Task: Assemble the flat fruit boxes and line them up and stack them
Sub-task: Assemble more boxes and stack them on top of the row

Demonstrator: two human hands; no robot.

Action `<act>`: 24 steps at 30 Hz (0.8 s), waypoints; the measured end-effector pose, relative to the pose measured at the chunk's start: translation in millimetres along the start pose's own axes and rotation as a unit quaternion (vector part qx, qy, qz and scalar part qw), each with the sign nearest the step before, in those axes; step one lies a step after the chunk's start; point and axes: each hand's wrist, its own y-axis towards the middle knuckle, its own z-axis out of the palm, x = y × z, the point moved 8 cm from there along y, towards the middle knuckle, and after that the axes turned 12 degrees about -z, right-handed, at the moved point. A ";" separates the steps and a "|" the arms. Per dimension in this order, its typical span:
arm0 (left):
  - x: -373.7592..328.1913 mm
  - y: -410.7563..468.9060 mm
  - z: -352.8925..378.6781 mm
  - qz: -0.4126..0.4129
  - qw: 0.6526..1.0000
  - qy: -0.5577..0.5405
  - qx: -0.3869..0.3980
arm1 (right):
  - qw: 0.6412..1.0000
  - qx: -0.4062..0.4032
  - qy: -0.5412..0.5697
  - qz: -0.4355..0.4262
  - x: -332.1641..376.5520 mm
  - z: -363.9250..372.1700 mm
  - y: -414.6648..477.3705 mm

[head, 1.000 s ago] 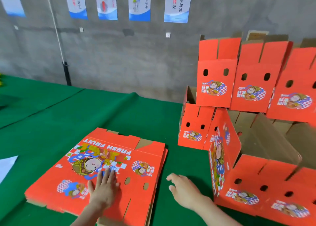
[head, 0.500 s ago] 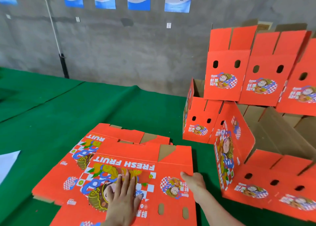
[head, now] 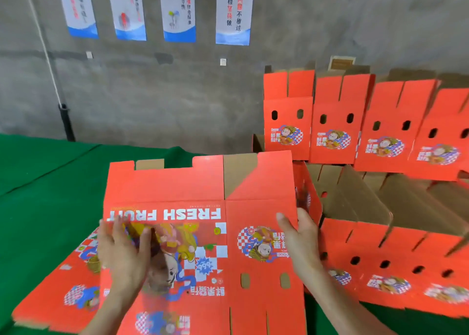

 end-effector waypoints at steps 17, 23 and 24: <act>-143.9 -163.8 64.4 -0.142 0.749 -0.392 0.515 | 0.985 -0.100 -0.128 0.064 -9.8 -321.3 -44.1; -170.1 -223.0 58.3 -0.125 0.754 -0.379 0.521 | 0.898 -0.086 -0.380 -0.204 76.6 -324.1 -45.1; -175.8 -231.2 55.1 -0.116 0.754 -0.379 0.524 | 0.909 -0.053 -0.361 -0.200 80.0 -317.0 -44.4</act>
